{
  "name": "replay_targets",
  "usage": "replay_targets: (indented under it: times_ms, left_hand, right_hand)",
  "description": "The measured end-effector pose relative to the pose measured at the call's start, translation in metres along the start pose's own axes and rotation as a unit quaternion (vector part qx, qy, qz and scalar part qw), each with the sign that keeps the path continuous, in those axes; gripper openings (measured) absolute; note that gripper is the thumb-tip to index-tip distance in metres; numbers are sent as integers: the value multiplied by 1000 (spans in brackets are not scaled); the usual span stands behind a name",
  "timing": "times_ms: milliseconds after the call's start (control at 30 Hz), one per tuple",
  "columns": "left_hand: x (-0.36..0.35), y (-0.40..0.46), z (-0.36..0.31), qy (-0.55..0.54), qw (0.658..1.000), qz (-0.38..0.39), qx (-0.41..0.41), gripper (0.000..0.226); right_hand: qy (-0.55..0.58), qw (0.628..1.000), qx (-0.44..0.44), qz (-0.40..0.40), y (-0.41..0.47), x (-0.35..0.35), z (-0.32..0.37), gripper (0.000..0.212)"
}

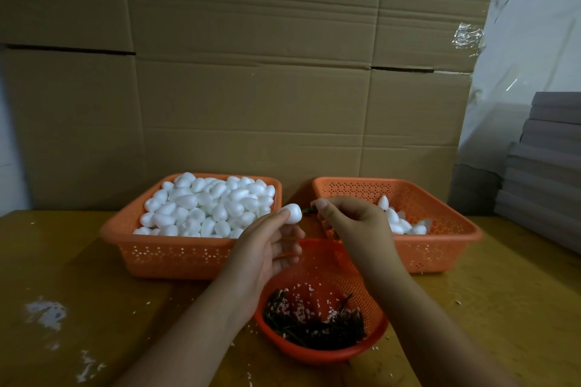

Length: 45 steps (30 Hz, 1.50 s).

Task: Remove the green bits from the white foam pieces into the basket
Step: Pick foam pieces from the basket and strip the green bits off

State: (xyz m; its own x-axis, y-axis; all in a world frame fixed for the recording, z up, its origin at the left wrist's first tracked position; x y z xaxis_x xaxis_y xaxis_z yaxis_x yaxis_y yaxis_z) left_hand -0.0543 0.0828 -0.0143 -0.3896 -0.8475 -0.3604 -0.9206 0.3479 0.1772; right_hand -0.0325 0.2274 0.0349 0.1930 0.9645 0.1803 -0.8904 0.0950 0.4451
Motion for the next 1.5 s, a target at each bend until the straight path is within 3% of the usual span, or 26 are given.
replay_targets:
  times_ms: [267,500,700,1000,1300,1500]
  left_hand:
    - [-2,-2,-1,-4,1000,5,4,29]
    - [-4,-1,-3,7,1000,0,-1,50]
    - [-1,-1,0,36,999,-3,-15,49]
    - [0,-2,1,75,996,-30,-37,49]
    - [-1,-6,-2,136,987,-40,-73,27]
    - [1,-5,-1,118,988,-73,-66,32]
  right_hand:
    - [24,999,31,-9,0,-2,2,12]
    - [29,998,56,6,-1,-7,3,18]
    - [29,998,60,23,-3,-13,0,23]
    - [-31,998,48,11,-5,-14,-4,13]
    - [-130,990,57,16,-8,-15,-3,15]
    - [-40,998,12,43,-4,-17,-8,15]
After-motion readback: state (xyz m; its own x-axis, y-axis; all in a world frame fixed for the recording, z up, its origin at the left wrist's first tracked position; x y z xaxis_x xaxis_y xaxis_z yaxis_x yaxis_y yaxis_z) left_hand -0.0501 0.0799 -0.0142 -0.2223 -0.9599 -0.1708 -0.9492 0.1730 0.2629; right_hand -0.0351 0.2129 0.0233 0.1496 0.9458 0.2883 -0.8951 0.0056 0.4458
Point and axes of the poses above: each hand's wrist, its own y-axis towards the middle knuckle, its own x-axis out of the back of the hand, z = x × y, the point moved 7 cm from there along y, towards the middle knuckle, and after that the axes turned 6 degrees about z, right-handed, at the moved point
